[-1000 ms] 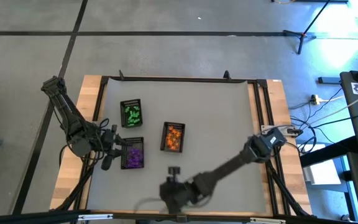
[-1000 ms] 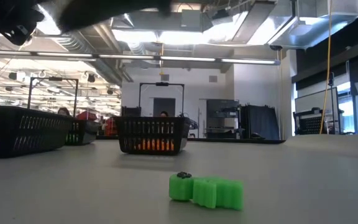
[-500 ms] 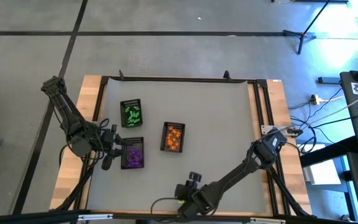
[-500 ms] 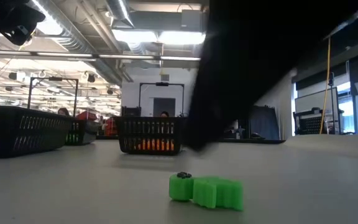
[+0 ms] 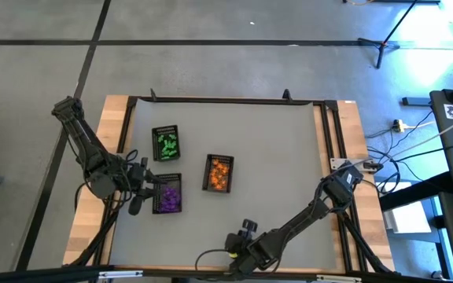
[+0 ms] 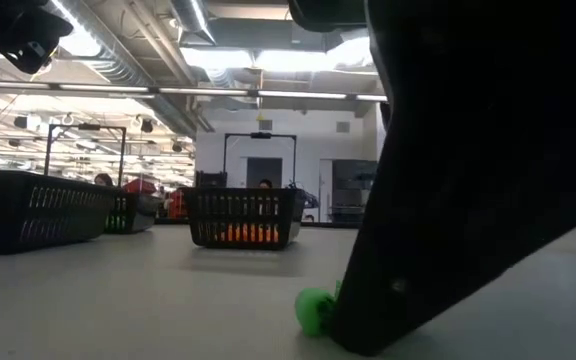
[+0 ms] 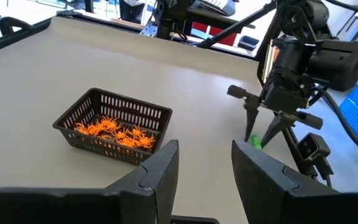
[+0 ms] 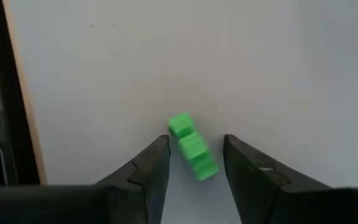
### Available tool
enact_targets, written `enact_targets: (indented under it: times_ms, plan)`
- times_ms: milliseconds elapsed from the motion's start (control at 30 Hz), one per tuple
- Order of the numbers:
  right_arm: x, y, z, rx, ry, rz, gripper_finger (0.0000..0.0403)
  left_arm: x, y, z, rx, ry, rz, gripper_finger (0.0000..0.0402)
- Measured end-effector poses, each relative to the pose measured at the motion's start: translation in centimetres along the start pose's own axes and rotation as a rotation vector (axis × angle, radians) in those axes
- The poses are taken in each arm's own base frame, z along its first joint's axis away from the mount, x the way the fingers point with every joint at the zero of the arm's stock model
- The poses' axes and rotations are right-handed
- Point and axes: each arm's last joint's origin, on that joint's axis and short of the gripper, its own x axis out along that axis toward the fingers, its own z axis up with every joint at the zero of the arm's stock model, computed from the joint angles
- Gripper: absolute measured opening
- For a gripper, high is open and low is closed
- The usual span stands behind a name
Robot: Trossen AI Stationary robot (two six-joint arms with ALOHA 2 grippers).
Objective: Sort Halloween decoration
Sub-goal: Put the green alien toy into the top left black basket
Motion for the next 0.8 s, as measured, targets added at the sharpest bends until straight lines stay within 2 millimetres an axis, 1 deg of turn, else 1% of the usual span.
enact_targets:
  times_ms: [100, 233, 333, 400, 467, 500, 567, 667, 733, 800]
  plan:
    - [0.1, 0.0, 0.0, -0.023, -0.006, -0.007, 0.0126, 0.0, 0.0, 0.0, 0.003, 0.002, 0.001, 0.0140]
    - [0.2, -0.1, 0.0, -0.051, -0.009, -0.012, 0.0073, 0.1, 0.0, -0.1, 0.004, 0.002, 0.002, 0.0140]
    - [-0.2, -0.2, 0.4, -0.054, -0.023, -0.013, 0.0034, 0.1, 0.0, -0.1, 0.004, 0.002, 0.002, 0.0140]
    - [-0.6, -0.6, 0.9, -0.067, -0.030, -0.012, 0.0018, 0.1, 0.0, -0.1, 0.004, 0.002, 0.003, 0.0140]
    - [-0.9, -1.1, 1.6, -0.090, -0.056, -0.037, 0.0016, 0.1, 0.0, -0.1, 0.004, 0.002, 0.003, 0.0140]
    - [-1.1, -1.4, 2.1, -0.100, -0.081, -0.053, 0.0017, 0.1, 0.0, -0.1, 0.005, 0.002, 0.003, 0.0140]
    - [-1.8, -2.0, 3.7, -0.114, -0.159, -0.070, 0.0031, 0.1, 0.0, 0.0, 0.009, 0.001, 0.004, 0.0140]
    - [-2.6, -3.2, 6.8, -0.133, -0.278, -0.072, 0.0061, 0.1, 0.1, 0.0, 0.008, -0.008, 0.021, 0.0140]
    - [-2.3, -4.5, 9.0, -0.151, -0.330, -0.065, 0.0073, 0.2, 0.1, 0.0, 0.007, -0.012, 0.030, 0.0140]
    - [-1.7, -6.0, 11.4, -0.173, -0.383, -0.035, 0.0076, 0.2, 0.2, 0.1, 0.006, -0.013, 0.034, 0.0140]
